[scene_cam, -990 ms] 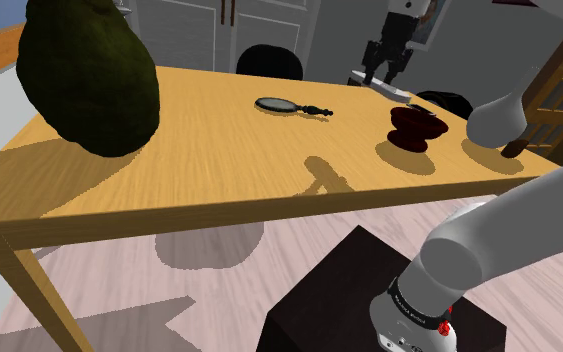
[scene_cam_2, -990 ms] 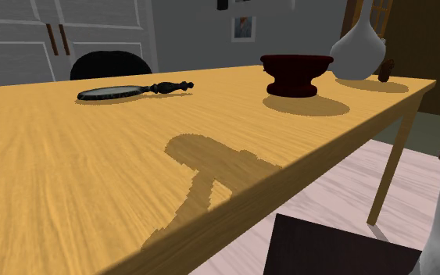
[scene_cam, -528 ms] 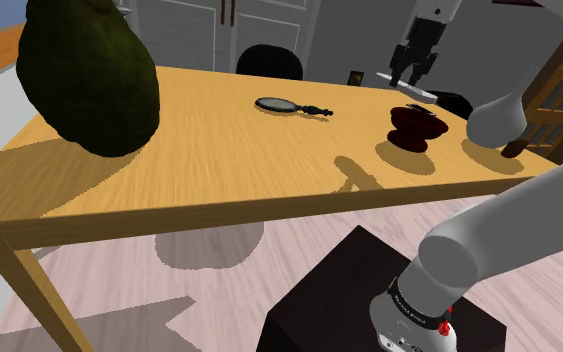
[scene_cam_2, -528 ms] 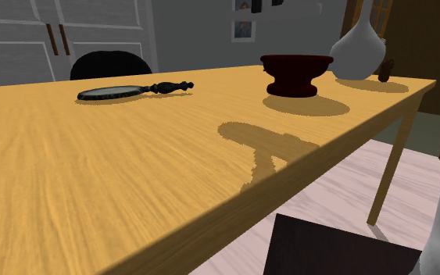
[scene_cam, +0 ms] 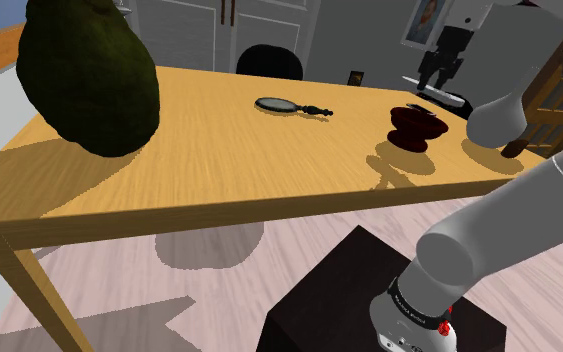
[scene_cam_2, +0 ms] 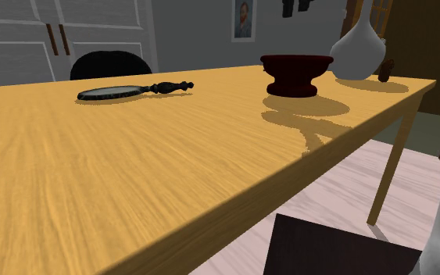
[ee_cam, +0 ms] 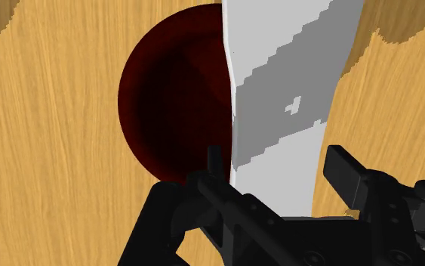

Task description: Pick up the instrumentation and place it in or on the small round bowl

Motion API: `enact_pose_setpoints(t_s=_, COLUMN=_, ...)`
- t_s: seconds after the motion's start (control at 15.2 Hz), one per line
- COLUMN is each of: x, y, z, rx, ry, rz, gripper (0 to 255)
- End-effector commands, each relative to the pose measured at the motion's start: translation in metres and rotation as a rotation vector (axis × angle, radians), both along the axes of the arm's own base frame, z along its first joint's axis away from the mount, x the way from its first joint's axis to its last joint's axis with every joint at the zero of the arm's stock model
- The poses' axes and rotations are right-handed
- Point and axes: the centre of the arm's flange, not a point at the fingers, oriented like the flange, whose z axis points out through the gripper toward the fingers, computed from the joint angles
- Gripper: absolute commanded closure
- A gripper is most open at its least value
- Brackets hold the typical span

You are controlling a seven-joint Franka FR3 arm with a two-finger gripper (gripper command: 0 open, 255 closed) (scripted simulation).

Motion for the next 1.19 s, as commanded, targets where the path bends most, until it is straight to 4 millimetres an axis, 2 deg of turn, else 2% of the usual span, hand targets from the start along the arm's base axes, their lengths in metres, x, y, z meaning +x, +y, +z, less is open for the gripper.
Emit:
enact_pose_setpoints(t_s=0.0, x=-0.011, y=-0.025, z=0.003, rx=-0.001, ry=0.0, rz=0.003, gripper=255)
enact_pose_setpoints(t_s=0.99, x=-0.011, y=-0.025, z=-0.076, rx=-0.001, ry=0.0, rz=0.003, gripper=255)
enact_pose_setpoints(t_s=1.12, x=-0.011, y=-0.025, z=-0.076, rx=-0.001, ry=0.0, rz=0.003, gripper=255)
